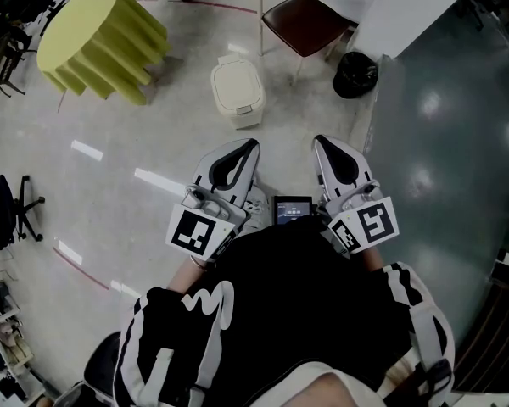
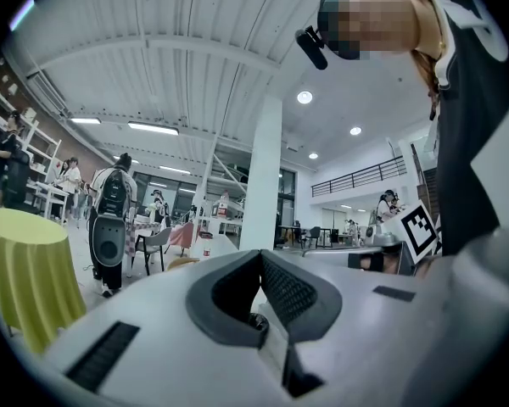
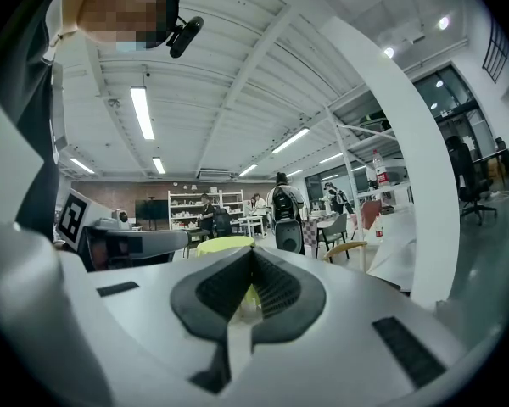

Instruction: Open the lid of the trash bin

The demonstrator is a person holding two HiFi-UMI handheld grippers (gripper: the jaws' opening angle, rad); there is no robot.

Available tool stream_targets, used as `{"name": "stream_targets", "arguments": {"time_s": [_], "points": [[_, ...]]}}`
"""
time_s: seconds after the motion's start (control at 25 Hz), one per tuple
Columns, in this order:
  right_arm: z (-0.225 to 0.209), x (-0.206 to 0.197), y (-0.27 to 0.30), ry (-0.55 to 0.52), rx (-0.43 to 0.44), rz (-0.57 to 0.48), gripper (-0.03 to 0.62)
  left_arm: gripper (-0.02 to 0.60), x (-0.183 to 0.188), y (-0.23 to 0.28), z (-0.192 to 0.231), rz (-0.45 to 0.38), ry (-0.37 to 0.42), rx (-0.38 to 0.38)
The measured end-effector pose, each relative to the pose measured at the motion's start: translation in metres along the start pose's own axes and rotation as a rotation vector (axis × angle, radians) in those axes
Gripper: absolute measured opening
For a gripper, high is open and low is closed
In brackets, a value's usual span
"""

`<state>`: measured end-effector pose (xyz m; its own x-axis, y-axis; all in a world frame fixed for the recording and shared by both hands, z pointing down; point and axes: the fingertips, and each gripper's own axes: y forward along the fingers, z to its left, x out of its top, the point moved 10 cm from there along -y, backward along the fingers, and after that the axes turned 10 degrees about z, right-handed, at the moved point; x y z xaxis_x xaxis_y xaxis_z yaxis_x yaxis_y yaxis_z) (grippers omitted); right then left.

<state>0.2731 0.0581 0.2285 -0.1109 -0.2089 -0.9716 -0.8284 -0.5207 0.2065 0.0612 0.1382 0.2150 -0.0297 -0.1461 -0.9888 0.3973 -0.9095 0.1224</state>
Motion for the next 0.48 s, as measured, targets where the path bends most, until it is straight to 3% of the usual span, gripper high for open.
{"name": "stream_targets", "arguments": {"time_s": [0.2,0.36,0.48], "points": [[-0.009,0.009,0.025,0.000,-0.009,-0.011,0.003,0.008,0.002,0.015,0.027,0.028,0.004,-0.007],[-0.017,0.019,0.041,0.000,-0.020,-0.029,0.004,0.008,0.015,0.032,0.045,-0.017,0.028,-0.018],[-0.024,0.027,0.053,-0.002,-0.029,-0.038,0.004,0.008,0.017,0.039,0.058,0.020,0.030,-0.024]]}}
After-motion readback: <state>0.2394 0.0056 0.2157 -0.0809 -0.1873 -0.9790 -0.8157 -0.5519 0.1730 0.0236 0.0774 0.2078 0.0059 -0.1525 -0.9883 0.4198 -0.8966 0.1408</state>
